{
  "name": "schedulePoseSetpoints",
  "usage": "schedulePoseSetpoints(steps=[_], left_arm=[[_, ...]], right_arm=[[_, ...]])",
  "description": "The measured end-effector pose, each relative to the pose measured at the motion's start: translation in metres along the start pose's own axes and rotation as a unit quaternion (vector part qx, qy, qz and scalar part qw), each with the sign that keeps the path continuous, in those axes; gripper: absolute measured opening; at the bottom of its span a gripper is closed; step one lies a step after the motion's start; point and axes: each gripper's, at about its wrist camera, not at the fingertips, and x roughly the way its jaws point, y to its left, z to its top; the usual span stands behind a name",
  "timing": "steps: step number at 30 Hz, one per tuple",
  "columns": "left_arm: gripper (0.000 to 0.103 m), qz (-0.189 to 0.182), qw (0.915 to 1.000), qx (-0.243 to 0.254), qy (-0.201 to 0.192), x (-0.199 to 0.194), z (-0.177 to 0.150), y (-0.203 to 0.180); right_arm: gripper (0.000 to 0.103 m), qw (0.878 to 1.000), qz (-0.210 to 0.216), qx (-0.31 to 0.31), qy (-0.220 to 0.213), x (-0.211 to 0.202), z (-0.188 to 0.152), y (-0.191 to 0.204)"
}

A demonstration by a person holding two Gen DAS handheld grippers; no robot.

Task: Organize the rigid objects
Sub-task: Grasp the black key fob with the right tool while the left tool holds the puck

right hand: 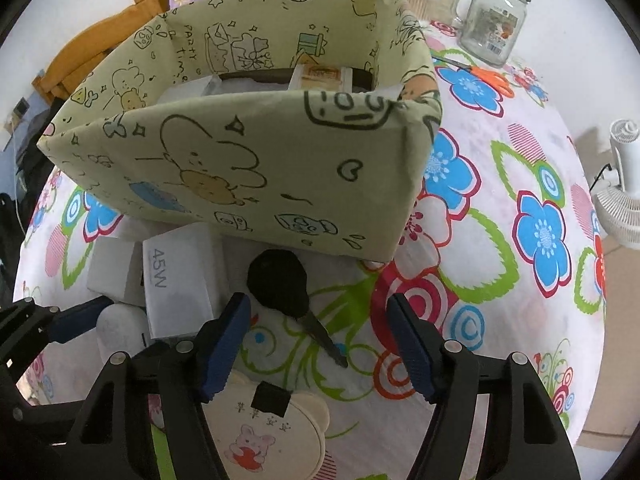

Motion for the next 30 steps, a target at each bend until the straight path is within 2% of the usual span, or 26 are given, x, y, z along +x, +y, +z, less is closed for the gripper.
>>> schedulePoseSetpoints(steps=[1,3,12,14,16,18,30], left_arm=[[0.055,-0.002,1.0,0.001,0.001,0.001,0.001,0.001],[0.055,-0.005,1.0,0.005,0.002,0.003,0.001,0.005],[0.055,-0.015,0.9997,0.017,0.002,0.001,-0.007,0.007],[0.055,-0.018,0.9997,0.019,0.002,0.0,-0.006,0.01],[0.055,-0.02,0.9996,0.02,0.001,0.002,-0.005,0.013],[0.055,-0.021,0.9995,0.023,-0.001,0.003,-0.004,0.013],[0.054,-0.028,0.9991,0.032,-0.008,-0.002,-0.011,0.017]], right_arm=[[0.064,1.0,0.001,0.0,-0.002,-0.001,0.0,0.0],[0.061,1.0,-0.004,-0.006,-0.004,0.002,-0.001,0.009],[0.059,0.999,-0.024,-0.012,-0.018,0.008,0.003,0.028],[0.055,0.999,-0.024,-0.011,-0.021,0.01,0.007,0.031],[0.042,0.999,-0.022,-0.019,-0.026,0.01,0.007,0.038],[0.036,0.999,-0.021,-0.027,-0.028,0.011,0.009,0.05],[0.035,0.999,-0.028,0.012,-0.01,0.005,0.001,0.058]])
